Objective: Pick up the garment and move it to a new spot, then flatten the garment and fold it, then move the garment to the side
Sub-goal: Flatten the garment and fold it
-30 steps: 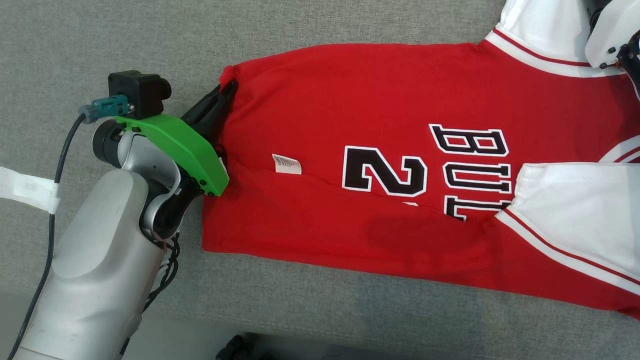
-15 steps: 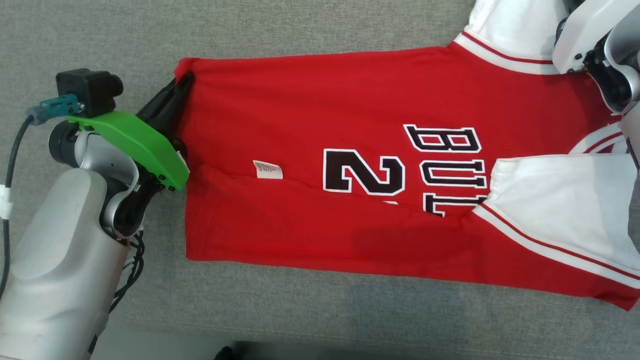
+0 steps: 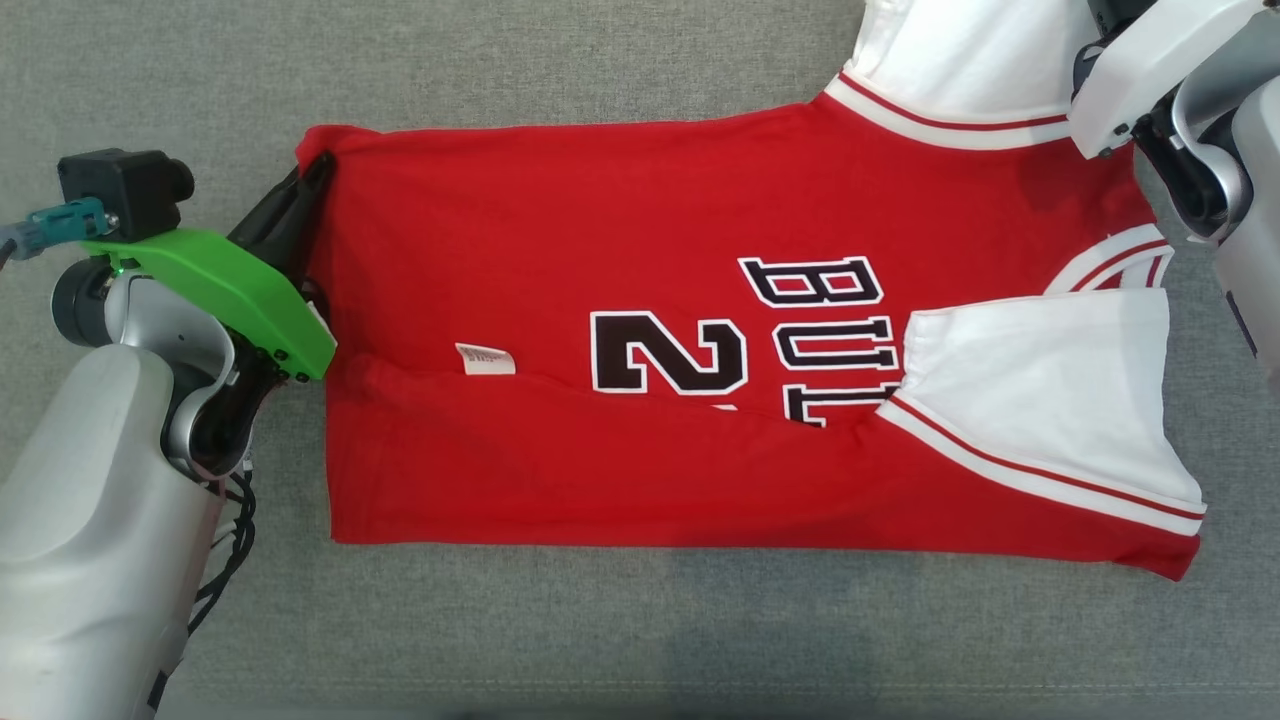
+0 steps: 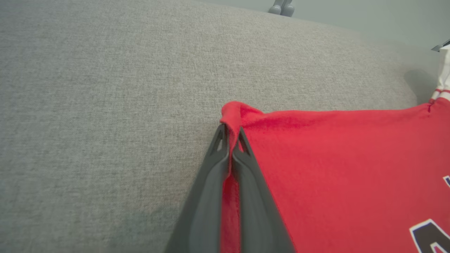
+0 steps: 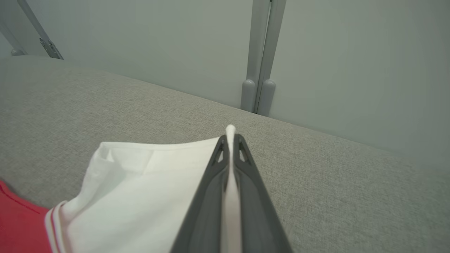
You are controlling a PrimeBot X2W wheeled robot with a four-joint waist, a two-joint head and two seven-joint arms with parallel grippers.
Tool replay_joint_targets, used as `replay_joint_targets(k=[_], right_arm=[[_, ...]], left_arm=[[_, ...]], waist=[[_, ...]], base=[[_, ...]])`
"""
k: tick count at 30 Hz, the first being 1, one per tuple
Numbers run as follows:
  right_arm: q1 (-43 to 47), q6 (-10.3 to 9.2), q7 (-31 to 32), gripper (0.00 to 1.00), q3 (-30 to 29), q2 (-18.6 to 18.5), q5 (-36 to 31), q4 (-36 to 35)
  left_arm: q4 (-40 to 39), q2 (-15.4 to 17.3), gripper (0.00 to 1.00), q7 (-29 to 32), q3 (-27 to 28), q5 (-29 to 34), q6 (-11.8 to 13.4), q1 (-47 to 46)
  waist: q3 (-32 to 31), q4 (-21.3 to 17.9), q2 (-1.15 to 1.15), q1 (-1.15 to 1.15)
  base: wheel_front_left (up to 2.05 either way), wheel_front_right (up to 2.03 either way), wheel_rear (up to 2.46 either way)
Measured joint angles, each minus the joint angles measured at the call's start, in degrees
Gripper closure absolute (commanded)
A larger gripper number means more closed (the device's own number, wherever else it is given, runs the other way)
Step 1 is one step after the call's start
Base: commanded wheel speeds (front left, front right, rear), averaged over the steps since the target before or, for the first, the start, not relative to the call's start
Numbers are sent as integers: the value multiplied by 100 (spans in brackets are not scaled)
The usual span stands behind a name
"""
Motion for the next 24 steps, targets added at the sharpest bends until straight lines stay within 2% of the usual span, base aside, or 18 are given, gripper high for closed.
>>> replay_joint_targets(k=[10, 24], right_arm=[[357, 1, -416, 100, 260, -9, 135, -333], [1152, 1, -751, 100, 224, -86, 399, -816]], left_arm=[[71, 119, 100, -141, 34, -171, 0, 157], [230, 205, 100, -425, -1, -426, 0, 588]], waist=[[-251, -180, 0, 0], [-601, -346, 0, 0]], base=[[0, 0, 0], [0, 0, 0]])
